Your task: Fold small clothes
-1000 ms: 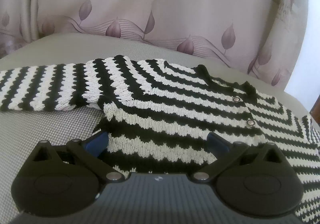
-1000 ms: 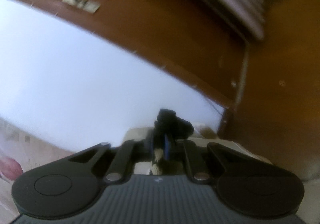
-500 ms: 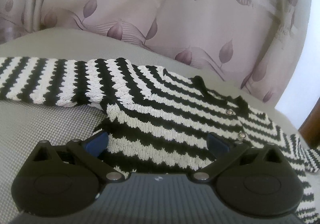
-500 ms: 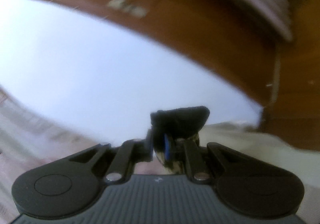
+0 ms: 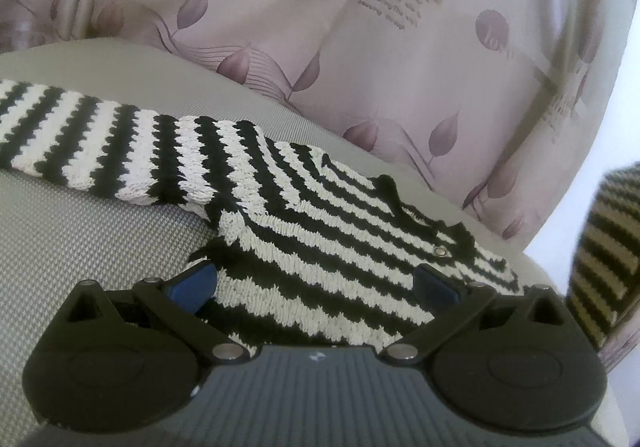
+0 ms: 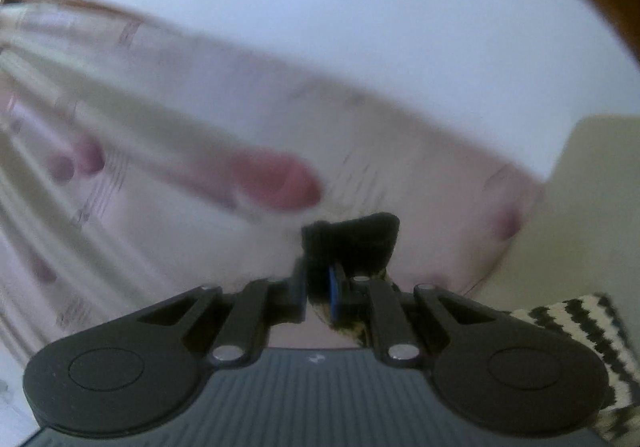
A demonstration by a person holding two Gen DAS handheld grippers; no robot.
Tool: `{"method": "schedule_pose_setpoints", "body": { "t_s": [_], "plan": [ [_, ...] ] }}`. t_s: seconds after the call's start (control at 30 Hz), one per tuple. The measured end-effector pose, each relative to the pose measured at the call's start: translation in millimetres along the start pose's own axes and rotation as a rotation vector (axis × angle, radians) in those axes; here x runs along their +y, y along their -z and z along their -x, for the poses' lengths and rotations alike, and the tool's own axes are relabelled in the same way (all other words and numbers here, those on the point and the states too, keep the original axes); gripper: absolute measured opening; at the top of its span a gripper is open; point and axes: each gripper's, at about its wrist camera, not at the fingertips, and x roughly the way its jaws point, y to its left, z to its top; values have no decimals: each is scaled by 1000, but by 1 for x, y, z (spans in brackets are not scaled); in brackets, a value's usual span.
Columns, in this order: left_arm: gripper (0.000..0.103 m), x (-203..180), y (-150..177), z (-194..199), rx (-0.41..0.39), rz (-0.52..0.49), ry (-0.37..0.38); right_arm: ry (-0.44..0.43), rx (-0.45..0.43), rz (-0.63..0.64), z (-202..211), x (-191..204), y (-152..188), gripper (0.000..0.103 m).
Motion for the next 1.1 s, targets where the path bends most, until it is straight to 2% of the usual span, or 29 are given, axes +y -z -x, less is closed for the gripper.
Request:
{"method": "schedule_pose_setpoints", "body": {
  "t_s": [0.17,0.37,0.7,0.93,1.1],
  "plan": [
    [103,5,0,3,-14,38,21,-34,81,-11,-39,19,49,11],
    [103,9,0,5,-27,72,36,-37,181,-53,-72,22,110,11],
    [103,13,0,7,-39,105,47,-4,349,-85,-100,12,210,11],
    [103,12,0,7,-43,113,46,51,424,-95,-113,0,254,11],
    [103,11,1,7,-44,113,41,45,499,-97,-124,-9,283,14]
  ]
}}
